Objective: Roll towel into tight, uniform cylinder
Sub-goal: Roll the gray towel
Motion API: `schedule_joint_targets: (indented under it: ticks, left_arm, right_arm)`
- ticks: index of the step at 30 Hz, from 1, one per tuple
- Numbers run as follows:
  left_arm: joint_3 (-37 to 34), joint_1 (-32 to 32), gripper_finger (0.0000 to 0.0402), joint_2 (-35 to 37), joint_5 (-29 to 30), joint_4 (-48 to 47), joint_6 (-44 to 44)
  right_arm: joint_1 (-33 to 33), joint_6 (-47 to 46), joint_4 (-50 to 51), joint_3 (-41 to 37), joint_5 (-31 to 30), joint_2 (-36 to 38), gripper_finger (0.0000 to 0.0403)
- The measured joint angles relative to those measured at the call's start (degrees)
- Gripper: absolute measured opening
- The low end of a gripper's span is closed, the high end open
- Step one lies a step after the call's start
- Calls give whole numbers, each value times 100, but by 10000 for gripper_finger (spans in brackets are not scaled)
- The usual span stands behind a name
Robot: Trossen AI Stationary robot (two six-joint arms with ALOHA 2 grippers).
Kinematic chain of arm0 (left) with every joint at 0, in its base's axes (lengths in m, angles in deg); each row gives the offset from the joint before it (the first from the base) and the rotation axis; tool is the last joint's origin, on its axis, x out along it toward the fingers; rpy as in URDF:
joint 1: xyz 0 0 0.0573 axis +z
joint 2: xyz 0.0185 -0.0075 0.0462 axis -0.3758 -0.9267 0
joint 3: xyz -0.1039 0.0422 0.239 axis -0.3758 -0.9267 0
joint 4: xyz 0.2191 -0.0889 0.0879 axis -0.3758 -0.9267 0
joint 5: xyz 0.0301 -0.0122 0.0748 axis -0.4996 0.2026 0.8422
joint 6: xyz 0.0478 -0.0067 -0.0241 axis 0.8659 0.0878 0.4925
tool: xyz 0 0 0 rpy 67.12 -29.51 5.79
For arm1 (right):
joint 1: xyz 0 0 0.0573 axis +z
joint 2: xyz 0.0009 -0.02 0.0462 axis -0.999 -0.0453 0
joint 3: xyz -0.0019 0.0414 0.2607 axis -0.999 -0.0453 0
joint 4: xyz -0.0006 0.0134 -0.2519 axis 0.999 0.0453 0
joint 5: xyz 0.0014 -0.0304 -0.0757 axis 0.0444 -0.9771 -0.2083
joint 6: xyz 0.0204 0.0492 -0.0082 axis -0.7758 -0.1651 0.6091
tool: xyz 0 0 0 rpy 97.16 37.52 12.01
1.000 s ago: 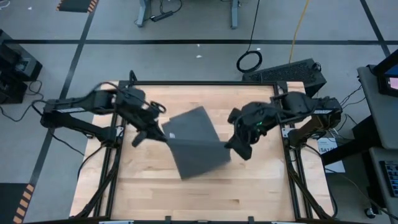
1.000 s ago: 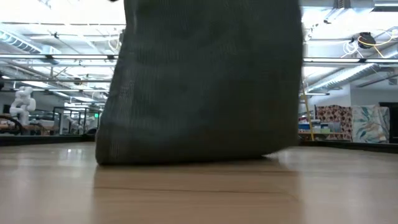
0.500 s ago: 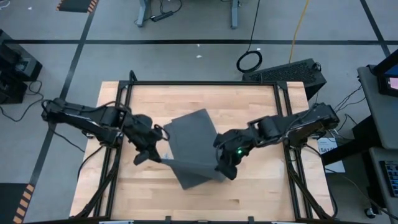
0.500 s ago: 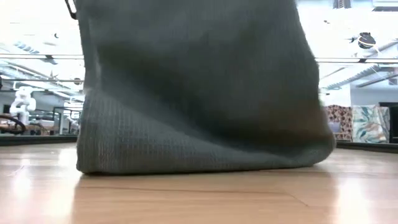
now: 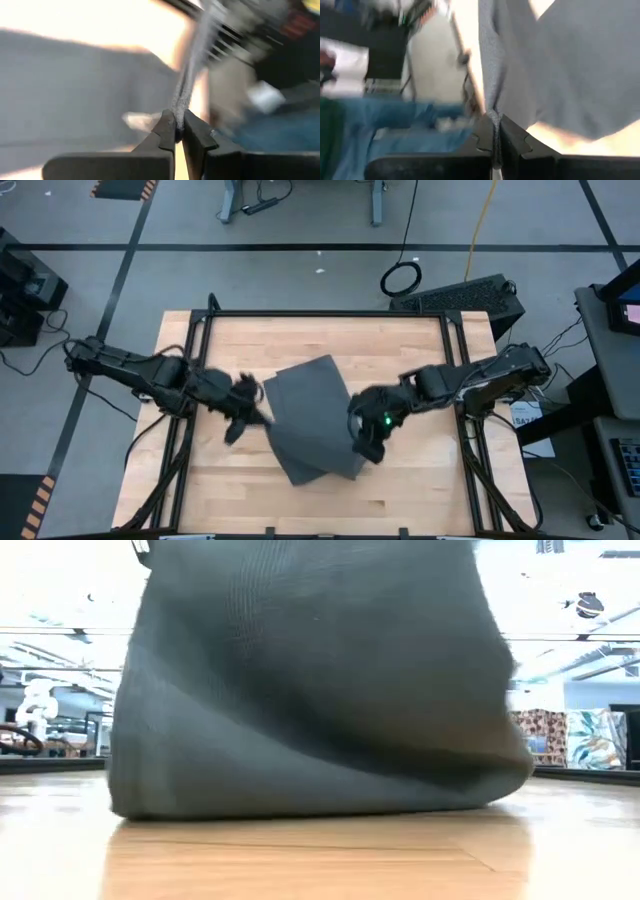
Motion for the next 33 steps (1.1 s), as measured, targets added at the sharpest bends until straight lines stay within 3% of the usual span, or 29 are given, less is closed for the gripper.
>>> schedule_joint_targets:
  ticks: [2,5,11,15,21,24,33]
  left_arm:
    - [129,267,15,174,800,-219,312]
    - [339,683,15,460,1550,-134,924]
    - [772,1457,15,739,1999,962,2003]
    - [1020,1608,15,792,1574,1014,1853]
    - [1030,1243,15,929,-120,2,643]
    - [1029,809,15,913,-675,-291,179]
    - [1030,-497,15,914,-1000,416,-845]
  right_arm:
    - [-222,118,-3,110,-475,85,0]
    - [-586,347,57,350,-1136,213,0]
    - [-1282,938,350,1294,-1649,384,0]
    - [-1326,1090,644,1877,-1496,389,0]
    - [-534,628,837,1924,-1243,292,0]
    - [-110,443,790,1922,-1081,176,0]
    - [426,210,176,1924,-885,10,0]
